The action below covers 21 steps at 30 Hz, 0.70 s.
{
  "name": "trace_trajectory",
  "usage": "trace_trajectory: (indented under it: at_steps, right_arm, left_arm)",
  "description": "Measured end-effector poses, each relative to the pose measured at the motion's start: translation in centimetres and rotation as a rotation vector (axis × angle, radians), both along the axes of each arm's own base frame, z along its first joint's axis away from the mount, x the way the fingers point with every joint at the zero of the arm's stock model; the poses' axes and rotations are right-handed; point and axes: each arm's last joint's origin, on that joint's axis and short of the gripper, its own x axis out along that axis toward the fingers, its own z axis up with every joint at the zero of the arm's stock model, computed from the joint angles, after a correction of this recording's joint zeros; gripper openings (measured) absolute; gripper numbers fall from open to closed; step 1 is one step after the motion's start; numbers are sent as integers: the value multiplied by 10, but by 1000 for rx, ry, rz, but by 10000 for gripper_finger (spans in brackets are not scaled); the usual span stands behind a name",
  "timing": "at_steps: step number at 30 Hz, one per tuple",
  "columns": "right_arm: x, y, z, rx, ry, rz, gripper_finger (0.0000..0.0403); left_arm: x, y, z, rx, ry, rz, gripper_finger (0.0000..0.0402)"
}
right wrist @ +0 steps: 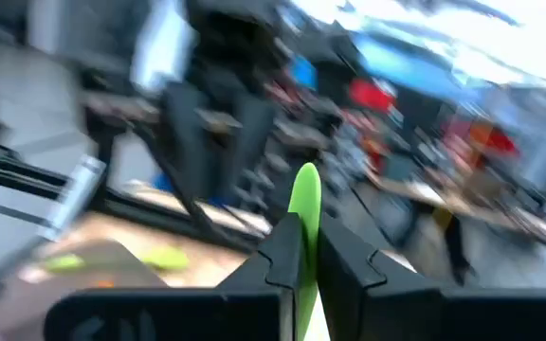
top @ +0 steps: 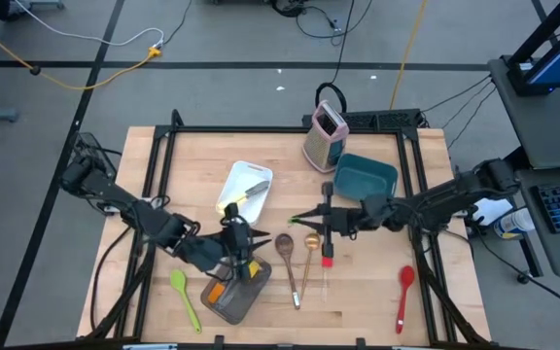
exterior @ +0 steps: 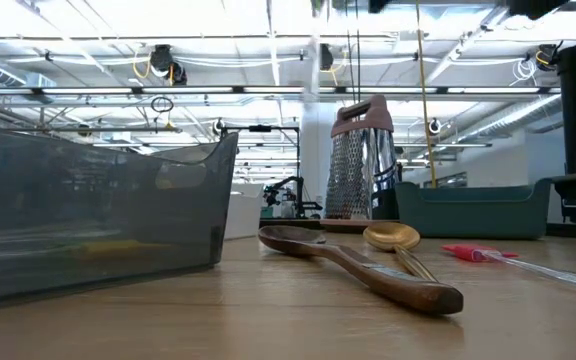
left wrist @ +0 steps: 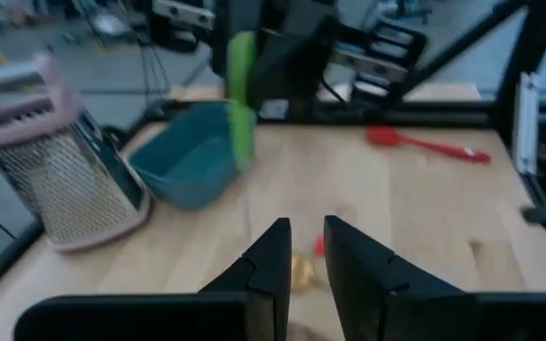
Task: Pick & Place Kitchen Items
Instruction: Put the green spatula into the black bin
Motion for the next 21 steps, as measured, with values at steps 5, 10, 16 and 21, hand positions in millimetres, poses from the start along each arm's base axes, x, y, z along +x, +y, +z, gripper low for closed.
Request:
trace_trajectory:
  at_steps: [5, 10, 16, 21]
  right_arm:
    - [12, -10, -3, 2, -124, 172, 13]
    - [23, -25, -11, 43, -167, 144, 13]
    - [37, -34, -10, 85, -160, 275, 13]
    - [38, -35, -9, 97, -158, 291, 13]
  left_arm:
    - [4, 5, -9, -13, -69, 35, 72]
    - [8, 13, -13, -31, -103, 65, 72]
    - [11, 24, -21, -34, -90, 101, 72]
    - [9, 26, -31, -57, -58, 82, 72]
